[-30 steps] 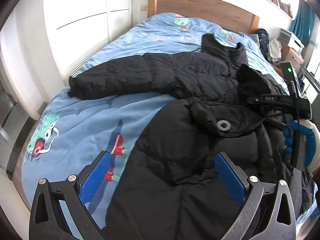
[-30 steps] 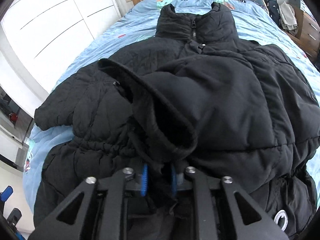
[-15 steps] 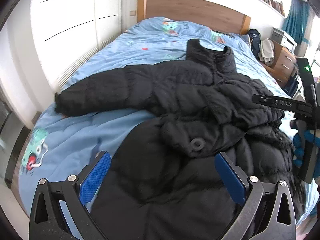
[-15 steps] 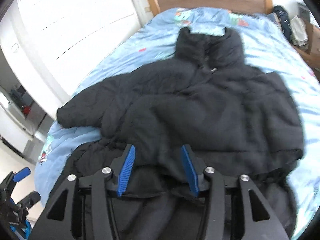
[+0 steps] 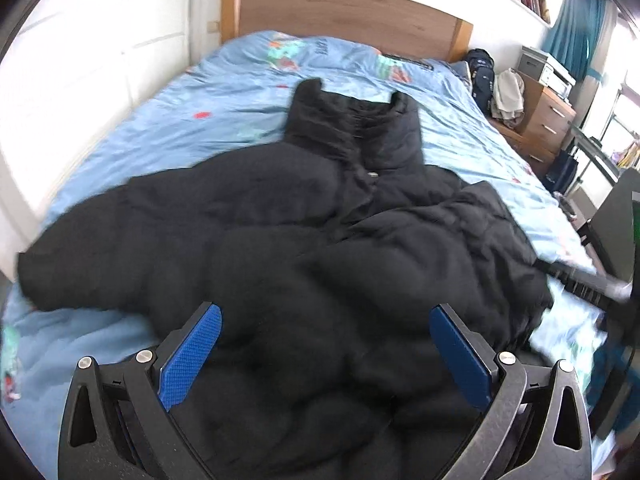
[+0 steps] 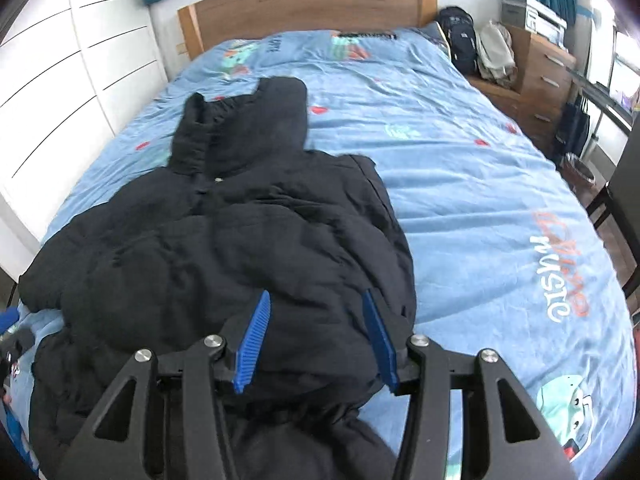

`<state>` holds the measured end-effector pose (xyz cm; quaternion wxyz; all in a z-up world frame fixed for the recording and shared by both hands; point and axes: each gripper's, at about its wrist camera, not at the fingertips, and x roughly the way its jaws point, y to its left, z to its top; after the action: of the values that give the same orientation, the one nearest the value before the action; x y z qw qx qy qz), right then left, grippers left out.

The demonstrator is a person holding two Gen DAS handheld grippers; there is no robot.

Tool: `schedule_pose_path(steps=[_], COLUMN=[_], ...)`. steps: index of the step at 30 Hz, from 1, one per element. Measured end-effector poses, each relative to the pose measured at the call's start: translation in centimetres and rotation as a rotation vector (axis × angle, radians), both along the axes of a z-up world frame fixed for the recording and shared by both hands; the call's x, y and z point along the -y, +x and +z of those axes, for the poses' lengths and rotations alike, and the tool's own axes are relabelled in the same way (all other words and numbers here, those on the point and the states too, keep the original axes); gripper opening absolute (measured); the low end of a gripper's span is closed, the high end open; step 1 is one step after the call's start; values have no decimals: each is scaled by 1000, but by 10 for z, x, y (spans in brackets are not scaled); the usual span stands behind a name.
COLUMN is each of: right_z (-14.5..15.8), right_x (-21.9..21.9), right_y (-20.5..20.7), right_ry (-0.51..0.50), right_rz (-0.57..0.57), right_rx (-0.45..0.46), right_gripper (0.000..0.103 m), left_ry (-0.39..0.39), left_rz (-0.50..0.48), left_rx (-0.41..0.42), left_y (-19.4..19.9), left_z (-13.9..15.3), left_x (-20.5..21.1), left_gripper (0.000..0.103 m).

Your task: Fold large clothes

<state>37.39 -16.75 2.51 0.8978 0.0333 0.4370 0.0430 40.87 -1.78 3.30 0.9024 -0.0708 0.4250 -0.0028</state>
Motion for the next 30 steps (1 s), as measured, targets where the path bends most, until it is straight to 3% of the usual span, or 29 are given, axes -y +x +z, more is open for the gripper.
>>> schedule_pose_path(steps=[6, 10, 13, 15, 18, 24, 27, 30], right_z=[-37, -58, -69, -74, -69, -12, 6, 2], right_x=[9, 10, 12, 14, 11, 3, -4, -16], right_y=[17, 20, 22, 24, 23, 19, 32, 47], right_ry=[15, 32, 54, 60, 37, 77, 111, 91], right_rz=[9, 12, 10, 9, 2, 35, 20, 28], right_rx=[-42, -47, -53, -61, -74, 30, 58, 46], right_gripper=[47, 49, 50, 51, 51, 51, 51, 51], left_ry=[33, 51, -2, -20, 23, -81, -119, -75], left_rz=[19, 36, 53, 57, 47, 110, 123, 114], left_rx=[-75, -136, -164, -165, -124, -54, -63, -98], left_y=[45, 48, 48, 47, 40, 49, 59, 60], left_z=[-44, -81, -94, -92, -75, -34, -33, -50], left_x=[19, 8, -7, -11, -12, -20, -18, -12], left_gripper=[102, 102, 102, 102, 102, 102, 102, 102])
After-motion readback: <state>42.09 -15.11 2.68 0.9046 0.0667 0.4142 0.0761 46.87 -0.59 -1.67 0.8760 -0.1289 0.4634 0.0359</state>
